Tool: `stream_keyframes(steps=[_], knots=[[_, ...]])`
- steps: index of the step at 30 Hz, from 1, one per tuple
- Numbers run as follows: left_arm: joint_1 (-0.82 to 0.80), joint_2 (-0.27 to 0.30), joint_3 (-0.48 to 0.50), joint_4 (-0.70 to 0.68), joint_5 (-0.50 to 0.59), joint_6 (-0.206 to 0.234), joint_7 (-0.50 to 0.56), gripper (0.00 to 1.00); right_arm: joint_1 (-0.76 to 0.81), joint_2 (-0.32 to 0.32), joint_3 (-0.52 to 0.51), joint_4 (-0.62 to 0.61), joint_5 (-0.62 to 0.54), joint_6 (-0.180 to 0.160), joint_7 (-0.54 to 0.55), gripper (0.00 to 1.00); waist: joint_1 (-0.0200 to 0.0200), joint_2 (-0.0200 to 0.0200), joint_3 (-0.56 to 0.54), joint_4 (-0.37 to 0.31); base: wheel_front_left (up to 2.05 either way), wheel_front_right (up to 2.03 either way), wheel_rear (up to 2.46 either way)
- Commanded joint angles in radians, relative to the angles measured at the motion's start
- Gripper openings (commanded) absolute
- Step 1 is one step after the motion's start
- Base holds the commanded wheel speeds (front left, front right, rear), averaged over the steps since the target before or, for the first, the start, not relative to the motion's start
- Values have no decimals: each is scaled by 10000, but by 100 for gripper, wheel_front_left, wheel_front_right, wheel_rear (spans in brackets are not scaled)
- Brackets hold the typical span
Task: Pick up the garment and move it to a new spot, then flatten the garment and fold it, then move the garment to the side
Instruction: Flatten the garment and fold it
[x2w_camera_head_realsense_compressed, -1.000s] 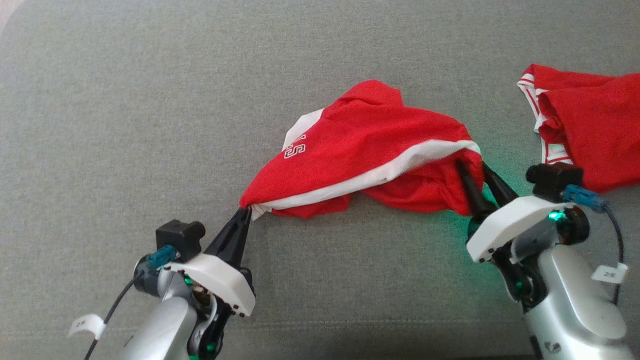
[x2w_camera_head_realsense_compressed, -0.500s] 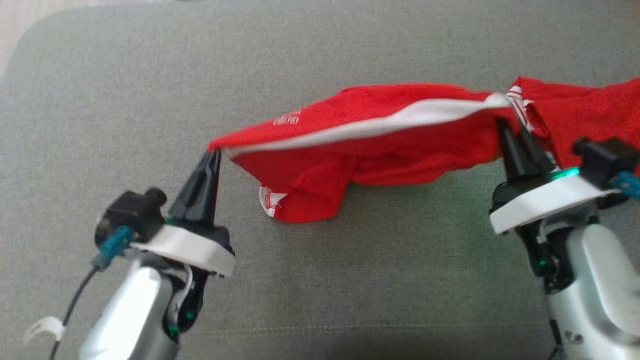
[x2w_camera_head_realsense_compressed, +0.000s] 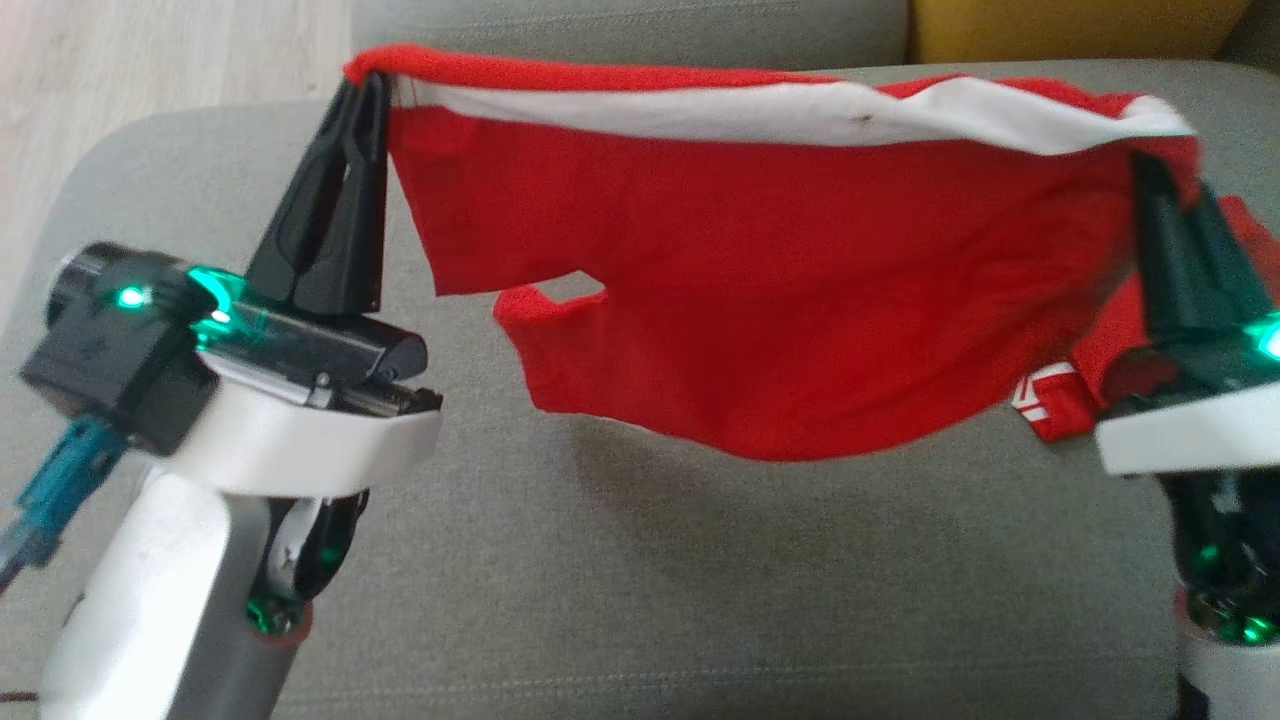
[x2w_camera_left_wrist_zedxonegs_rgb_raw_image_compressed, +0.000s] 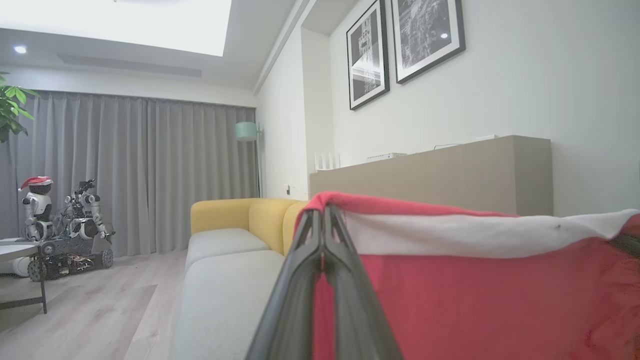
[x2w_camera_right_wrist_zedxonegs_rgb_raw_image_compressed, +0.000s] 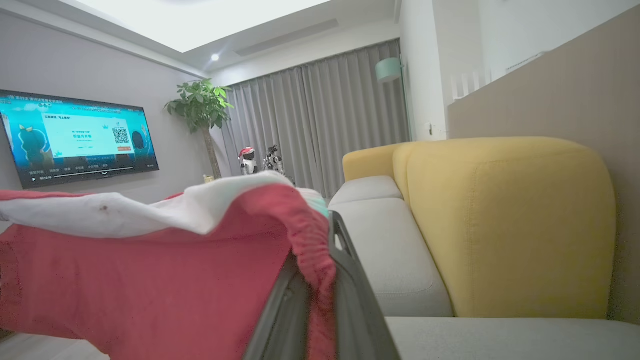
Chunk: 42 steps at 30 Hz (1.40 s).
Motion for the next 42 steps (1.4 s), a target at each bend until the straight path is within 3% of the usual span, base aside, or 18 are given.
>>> stream_keyframes(steps=[1, 6, 11, 19, 26, 32, 36, 37, 42], knots=[[-616, 362, 493, -649, 120, 106, 225, 0, -68, 75, 19, -758, 25, -7, 209, 0, 0, 0, -81, -84, 0, 0, 0], [-615, 515, 590, -1500, 164, 322, 756, 0, 233, 283, -163, -1760, 84, -7, 740, 0, 0, 0, -96, -211, 0, 0, 0], [-678, 532, 613, -1568, 40, 330, 915, 0, 261, 412, -219, -1982, 202, -7, 848, 0, 0, 0, 53, -271, 0, 0, 0], [-2271, 219, 584, -97, -536, -301, 775, 0, -1168, 492, -273, -882, 742, -7, 611, 0, 0, 0, 816, -222, 0, 0, 0], [-5841, -265, 669, 3466, -796, -1279, 234, 0, -4864, 513, -70, 1940, 1487, -7, -128, 0, 0, 0, 2142, -280, 0, 0, 0], [-8822, -706, 685, 6956, -592, -1805, -564, 0, -8312, 535, 760, 5458, 2135, -7, -1823, 0, 0, 0, 2998, -400, 0, 0, 0], [-9796, -1154, 694, 9236, -653, -2004, -859, 0, -9776, 541, 1776, 7886, 2430, -7, -3522, 0, 0, 0, 3307, -346, 0, 0, 0], [-9796, -1154, 694, 9236, -653, -2004, -859, 0, -9776, 541, 1776, 7886, 2430, -7, -3522, 0, 0, 0, 3307, -346, 0, 0, 0], [-9961, -1783, 671, 11830, -1015, -2223, -942, 0, -10400, 543, 3125, 10941, 2456, -7, -4720, 0, 0, 0, 3686, -172, 0, 0, 0]])
